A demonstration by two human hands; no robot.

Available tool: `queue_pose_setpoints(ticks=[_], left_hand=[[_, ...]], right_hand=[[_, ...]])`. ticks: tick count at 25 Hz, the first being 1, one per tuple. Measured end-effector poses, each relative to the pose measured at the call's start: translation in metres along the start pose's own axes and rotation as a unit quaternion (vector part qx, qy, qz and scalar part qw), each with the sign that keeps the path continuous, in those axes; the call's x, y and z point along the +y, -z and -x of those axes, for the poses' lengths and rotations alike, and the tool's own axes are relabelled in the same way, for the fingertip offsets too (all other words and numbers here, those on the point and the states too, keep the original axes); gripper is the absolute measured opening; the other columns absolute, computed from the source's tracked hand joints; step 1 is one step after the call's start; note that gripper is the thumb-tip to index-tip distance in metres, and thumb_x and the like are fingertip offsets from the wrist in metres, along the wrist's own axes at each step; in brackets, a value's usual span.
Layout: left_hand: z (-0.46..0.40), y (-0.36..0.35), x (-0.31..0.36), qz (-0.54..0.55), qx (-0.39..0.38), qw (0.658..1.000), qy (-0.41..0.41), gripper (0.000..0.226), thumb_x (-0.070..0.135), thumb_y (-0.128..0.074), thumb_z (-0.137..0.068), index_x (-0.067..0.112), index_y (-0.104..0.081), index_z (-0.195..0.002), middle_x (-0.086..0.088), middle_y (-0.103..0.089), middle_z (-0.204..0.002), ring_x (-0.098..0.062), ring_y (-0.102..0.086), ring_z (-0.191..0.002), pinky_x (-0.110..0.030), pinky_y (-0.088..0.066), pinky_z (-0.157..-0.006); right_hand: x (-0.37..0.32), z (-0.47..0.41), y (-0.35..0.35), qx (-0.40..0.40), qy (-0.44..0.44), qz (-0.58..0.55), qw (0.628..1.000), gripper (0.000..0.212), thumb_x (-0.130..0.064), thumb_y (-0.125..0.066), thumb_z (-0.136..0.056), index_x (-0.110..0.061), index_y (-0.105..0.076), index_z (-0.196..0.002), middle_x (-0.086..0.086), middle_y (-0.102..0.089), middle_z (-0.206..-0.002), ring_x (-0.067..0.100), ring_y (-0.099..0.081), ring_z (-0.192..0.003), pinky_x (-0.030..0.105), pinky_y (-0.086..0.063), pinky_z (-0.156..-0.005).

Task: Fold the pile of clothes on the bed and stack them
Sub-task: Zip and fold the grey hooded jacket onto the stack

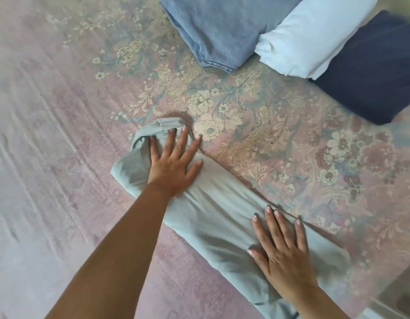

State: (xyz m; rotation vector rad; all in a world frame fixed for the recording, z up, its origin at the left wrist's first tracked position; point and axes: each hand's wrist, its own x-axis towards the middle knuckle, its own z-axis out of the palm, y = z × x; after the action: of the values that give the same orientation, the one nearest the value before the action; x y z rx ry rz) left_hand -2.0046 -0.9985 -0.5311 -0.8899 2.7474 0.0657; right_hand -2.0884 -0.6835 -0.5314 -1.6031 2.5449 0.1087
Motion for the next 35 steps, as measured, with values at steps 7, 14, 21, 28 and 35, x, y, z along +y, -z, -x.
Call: queue_pose_setpoints(ticks=[7,14,21,28,35], left_hand=[[0.019,0.007,-0.007,0.017,0.07,0.996,-0.049,0.064,0.056,-0.01,-0.098,0.021,-0.034,-0.147,-0.009,-0.029,-0.155,-0.033,-0.024,-0.143,-0.061,-0.007,-0.112],[0.065,0.016,0.003,0.084,0.05,0.994,-0.051,0.065,0.054,-0.005,-0.099,0.019,-0.021,-0.151,-0.01,-0.02,-0.157,-0.027,-0.019,-0.145,-0.046,-0.007,-0.117],[0.093,0.016,-0.013,0.133,0.151,0.967,0.153,0.058,0.038,-0.019,-0.103,-0.002,-0.045,-0.136,-0.02,-0.047,-0.141,-0.032,-0.043,-0.132,-0.046,-0.021,-0.113],[0.079,0.032,-0.079,0.361,0.136,0.86,0.333,0.045,0.039,-0.057,-0.088,0.009,-0.061,-0.122,-0.01,-0.062,-0.114,-0.033,-0.05,-0.111,-0.039,-0.039,-0.096],[0.073,0.035,-0.077,0.456,0.135,0.779,0.408,0.038,0.034,-0.067,-0.087,0.02,-0.044,-0.06,0.002,-0.044,-0.094,-0.017,-0.046,-0.089,-0.018,-0.033,-0.073]], right_hand=[[0.021,0.016,0.005,0.032,-0.004,0.016,0.999,0.056,-0.049,-0.022,-0.099,-0.021,-0.032,-0.146,0.015,-0.031,-0.153,0.033,-0.029,-0.14,0.056,-0.026,-0.109],[0.046,0.01,0.026,0.016,0.126,0.004,0.992,0.055,-0.045,-0.017,-0.102,-0.02,-0.019,-0.151,0.012,-0.023,-0.156,0.027,-0.02,-0.144,0.051,-0.024,-0.111],[-0.042,-0.183,0.058,0.127,0.289,-0.059,0.947,0.048,-0.026,-0.038,-0.092,-0.012,-0.044,-0.138,0.012,-0.048,-0.143,0.025,-0.045,-0.13,0.045,-0.039,-0.102],[-0.132,-0.315,0.096,-0.033,0.302,-0.189,0.934,0.056,-0.022,-0.075,-0.077,-0.013,-0.058,-0.13,0.009,-0.049,-0.141,0.033,-0.033,-0.137,0.048,-0.026,-0.111],[-0.128,-0.343,0.098,-0.019,0.392,-0.144,0.908,0.029,-0.03,-0.067,-0.08,-0.001,-0.074,-0.079,0.011,-0.066,-0.096,0.041,-0.054,-0.098,0.043,-0.047,-0.084]])
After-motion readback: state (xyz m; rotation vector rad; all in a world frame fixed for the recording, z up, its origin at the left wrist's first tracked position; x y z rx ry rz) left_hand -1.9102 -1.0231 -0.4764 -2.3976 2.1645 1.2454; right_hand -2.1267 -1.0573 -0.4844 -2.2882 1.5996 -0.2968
